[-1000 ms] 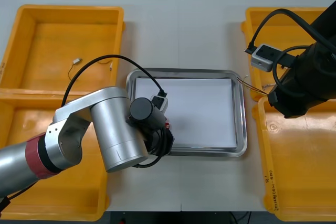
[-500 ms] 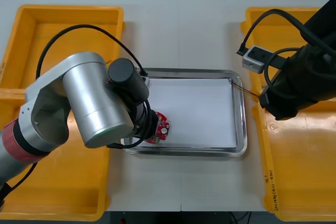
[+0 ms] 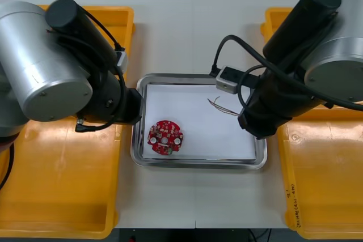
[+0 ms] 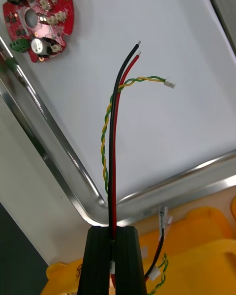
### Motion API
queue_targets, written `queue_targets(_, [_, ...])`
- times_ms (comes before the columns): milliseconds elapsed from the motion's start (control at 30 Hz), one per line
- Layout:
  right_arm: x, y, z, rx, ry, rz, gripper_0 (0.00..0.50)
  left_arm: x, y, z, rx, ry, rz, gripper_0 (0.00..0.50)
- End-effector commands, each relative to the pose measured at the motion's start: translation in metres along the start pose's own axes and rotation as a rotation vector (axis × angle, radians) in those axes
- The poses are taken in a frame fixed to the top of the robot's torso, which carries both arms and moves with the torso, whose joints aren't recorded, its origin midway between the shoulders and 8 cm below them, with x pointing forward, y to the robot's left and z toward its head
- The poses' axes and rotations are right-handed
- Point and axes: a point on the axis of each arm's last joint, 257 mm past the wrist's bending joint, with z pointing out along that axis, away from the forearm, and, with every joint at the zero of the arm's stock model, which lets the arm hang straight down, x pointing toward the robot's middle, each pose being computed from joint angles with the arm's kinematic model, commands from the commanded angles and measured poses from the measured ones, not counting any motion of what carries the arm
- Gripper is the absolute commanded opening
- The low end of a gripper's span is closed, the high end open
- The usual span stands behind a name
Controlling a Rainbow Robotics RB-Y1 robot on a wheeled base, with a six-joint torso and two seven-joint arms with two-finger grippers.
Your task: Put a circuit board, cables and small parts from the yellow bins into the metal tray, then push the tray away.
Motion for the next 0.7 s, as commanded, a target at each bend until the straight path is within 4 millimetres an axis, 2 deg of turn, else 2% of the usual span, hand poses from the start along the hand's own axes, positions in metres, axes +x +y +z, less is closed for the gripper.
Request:
queue_targets(33, [-0.034, 0.012, 0.004, 0.026, -0.022, -0.205, 0.0, -0.034, 0.033, -0.031, -0.049, -0.09, -0.04, 0.5])
queue_targets(133, [-0.036, 0.016, 0.012, 0.025, 0.001, -0.278, 0.0, -0.043, 0.056, -0.035, -0.079, -0.09, -0.045, 0.5])
queue_targets(400, [-0.031, 0.021, 0.03, -0.006, 0.044, -0.434, 0.0, -0.062, 0.103, -0.042, -0.128, -0.083, -0.055, 0.5])
queue_targets(700, [-0.027, 0.016, 0.046, 0.019, 0.063, -0.507, 0.0, -0.076, 0.154, -0.057, -0.15, -0.076, -0.071, 0.5])
